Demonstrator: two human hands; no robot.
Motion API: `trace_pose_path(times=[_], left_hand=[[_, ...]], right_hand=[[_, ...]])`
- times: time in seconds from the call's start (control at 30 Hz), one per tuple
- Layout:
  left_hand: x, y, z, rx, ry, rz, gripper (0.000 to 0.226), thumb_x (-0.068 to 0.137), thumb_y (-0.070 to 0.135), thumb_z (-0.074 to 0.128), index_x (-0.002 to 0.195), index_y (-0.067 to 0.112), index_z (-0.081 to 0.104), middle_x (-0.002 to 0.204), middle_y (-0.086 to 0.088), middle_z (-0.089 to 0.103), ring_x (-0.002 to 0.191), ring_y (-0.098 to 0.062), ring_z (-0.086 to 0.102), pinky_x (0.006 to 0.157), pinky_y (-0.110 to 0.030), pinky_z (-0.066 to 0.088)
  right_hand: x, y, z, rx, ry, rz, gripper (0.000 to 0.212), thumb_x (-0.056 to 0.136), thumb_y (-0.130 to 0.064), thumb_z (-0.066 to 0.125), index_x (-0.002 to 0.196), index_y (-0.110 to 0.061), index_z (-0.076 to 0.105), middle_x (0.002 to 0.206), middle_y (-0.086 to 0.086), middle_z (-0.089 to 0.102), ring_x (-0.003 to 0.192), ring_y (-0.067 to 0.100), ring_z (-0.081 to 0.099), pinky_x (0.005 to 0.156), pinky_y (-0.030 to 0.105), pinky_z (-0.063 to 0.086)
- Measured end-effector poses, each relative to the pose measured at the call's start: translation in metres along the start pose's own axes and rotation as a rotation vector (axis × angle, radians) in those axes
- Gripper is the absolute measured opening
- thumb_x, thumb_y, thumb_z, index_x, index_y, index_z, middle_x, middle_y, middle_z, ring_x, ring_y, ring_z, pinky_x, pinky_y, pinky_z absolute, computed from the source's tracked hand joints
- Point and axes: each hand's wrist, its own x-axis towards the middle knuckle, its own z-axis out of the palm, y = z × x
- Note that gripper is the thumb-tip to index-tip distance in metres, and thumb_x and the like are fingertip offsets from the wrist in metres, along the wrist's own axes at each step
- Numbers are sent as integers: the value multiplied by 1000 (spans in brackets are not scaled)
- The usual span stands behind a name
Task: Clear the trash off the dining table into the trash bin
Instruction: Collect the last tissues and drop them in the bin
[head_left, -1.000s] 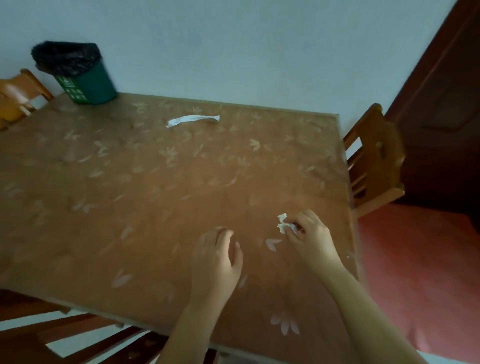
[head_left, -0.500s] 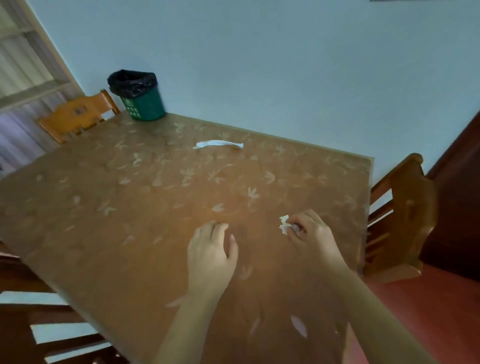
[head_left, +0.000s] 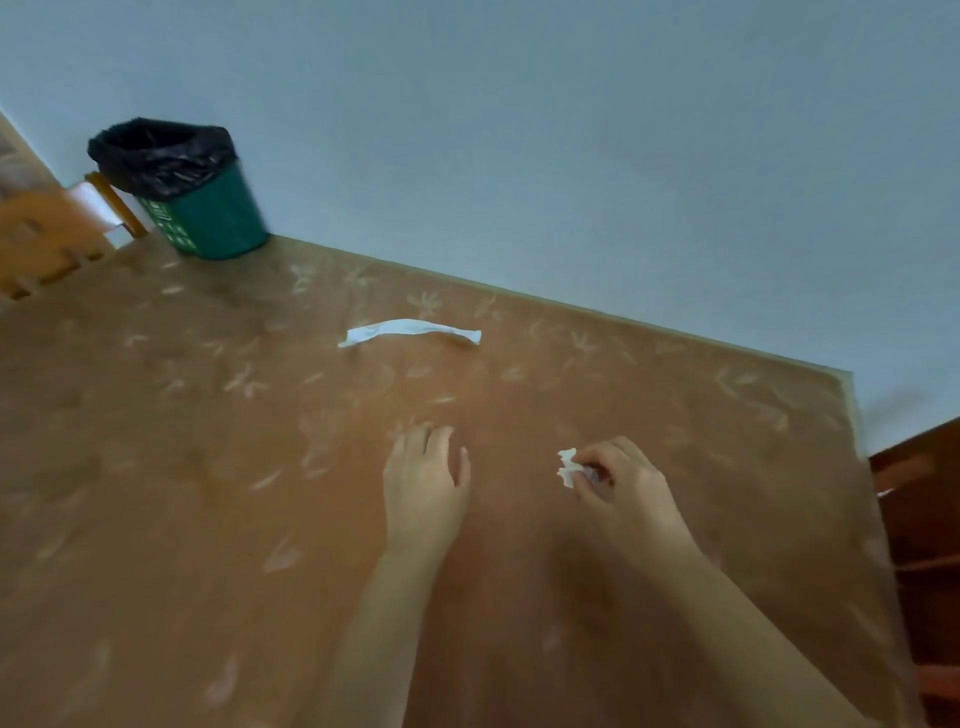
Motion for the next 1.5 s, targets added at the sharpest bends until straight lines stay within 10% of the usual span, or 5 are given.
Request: trace_pose_path(times=[0.57,0.77,1.5], left_hand=[[197,-68,160,10,-21,174,40,84,12,54,124,8,50,133,-12,49,123,-30,37,100,-41,26],[214,-69,176,80,-37,150,25,92,21,47,109,10,60,112,-11,60,106,-30,48,83,-38,30],[-48,14,15,-146,-215,228,16,65,1,77,70,10,65,66,-5,64,63,-29,59,59,-38,36]], right_hand=[[165,68,96,-30,45,-43,5,79,-13,64,84,-13,63,84,-1,56,70,3,50,64,3,36],[171,79,100,-39,37,-31,5,79,-14,64,84,-15,63,83,-4,54,71,3,51,64,2,36],[-27,22,4,-155,9,51,7,81,-12,61,88,-10,62,90,-2,52,81,13,50,63,17,34]])
